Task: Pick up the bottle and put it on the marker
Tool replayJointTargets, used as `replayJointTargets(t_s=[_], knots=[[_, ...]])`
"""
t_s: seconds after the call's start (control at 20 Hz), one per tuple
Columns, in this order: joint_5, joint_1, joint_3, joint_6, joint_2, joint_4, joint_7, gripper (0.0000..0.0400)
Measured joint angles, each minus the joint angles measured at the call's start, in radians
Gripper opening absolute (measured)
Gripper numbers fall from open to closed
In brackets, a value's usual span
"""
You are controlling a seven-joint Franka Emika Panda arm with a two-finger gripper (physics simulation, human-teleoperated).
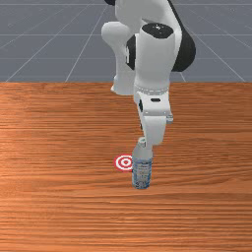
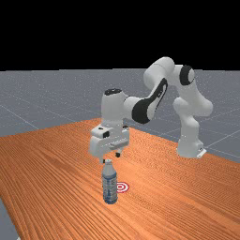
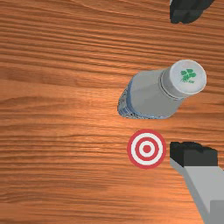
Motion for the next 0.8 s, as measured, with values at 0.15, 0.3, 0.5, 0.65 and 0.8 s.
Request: replayJointTargets(t_s=[0.15,0.3,0.5,0.65,0.8], knots=[[0.231,-0.108,0.11,-0.046,0.026,0.02,-0.125,0.0243],[0.029,-0.02,-0.005,-0.05,0.026,0.047,0.018,0.007],[0.008,0.012,-0.008,0.004,0.008,0.014,0.061,0.0019],[0.007,0.014,-0.008,0.018,0.001,0.002,0.062,0.0161],[0.039,-0.002,0.008,-0.007,0.006,0.019,0.038,0.0347]])
